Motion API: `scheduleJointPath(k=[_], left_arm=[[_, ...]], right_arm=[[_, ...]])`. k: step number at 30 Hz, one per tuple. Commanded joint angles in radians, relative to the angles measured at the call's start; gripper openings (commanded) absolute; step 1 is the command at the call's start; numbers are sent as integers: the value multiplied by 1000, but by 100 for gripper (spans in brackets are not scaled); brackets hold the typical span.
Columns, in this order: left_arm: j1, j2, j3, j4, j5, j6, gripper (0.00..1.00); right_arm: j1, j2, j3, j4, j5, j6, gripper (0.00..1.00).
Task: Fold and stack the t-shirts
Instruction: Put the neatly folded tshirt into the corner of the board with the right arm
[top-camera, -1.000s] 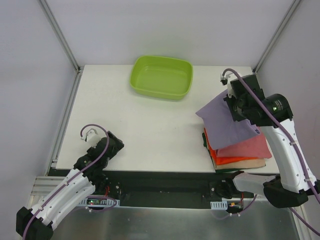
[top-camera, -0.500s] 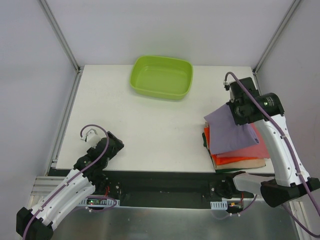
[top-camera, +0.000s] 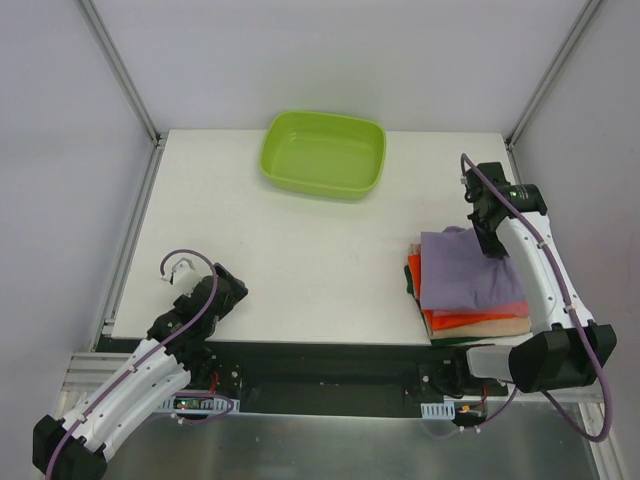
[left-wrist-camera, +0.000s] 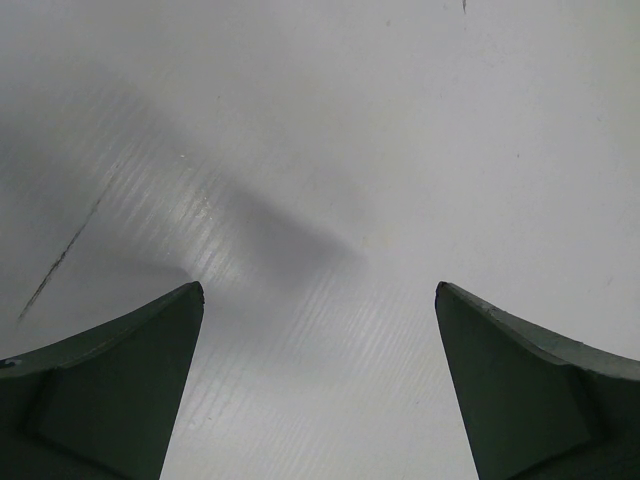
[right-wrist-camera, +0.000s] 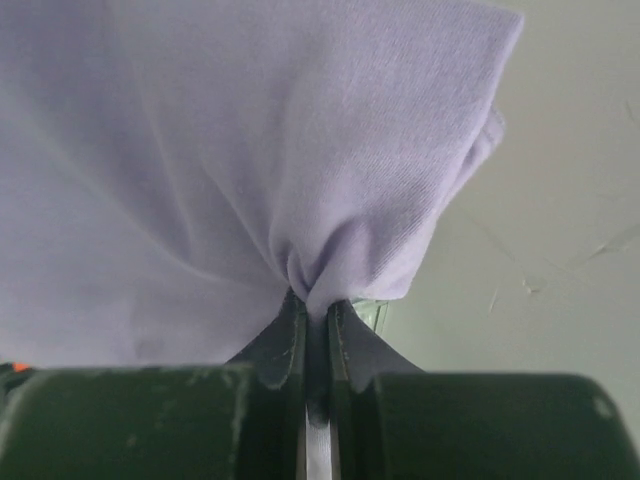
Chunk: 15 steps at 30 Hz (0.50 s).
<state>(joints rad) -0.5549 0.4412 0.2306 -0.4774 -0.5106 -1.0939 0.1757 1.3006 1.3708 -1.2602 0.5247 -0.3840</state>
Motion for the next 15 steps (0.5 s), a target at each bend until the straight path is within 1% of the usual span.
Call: scheduleJointPath(k=[1, 5, 9, 15], left_arm=[[6, -18, -11, -12, -23, -8, 99], [6, -21, -13, -13, -22, -6, 99], [6, -21, -13, -12, -20, -4, 99], [6, -33, -14, -17, -23, -3, 99]], right_arm=[[-61, -47, -68, 165, 49, -97, 0], [-70, -60, -128, 248, 37, -151, 1], [-108, -38, -156, 304, 43, -179, 1], [-140, 28, -148, 305, -5, -153, 8]])
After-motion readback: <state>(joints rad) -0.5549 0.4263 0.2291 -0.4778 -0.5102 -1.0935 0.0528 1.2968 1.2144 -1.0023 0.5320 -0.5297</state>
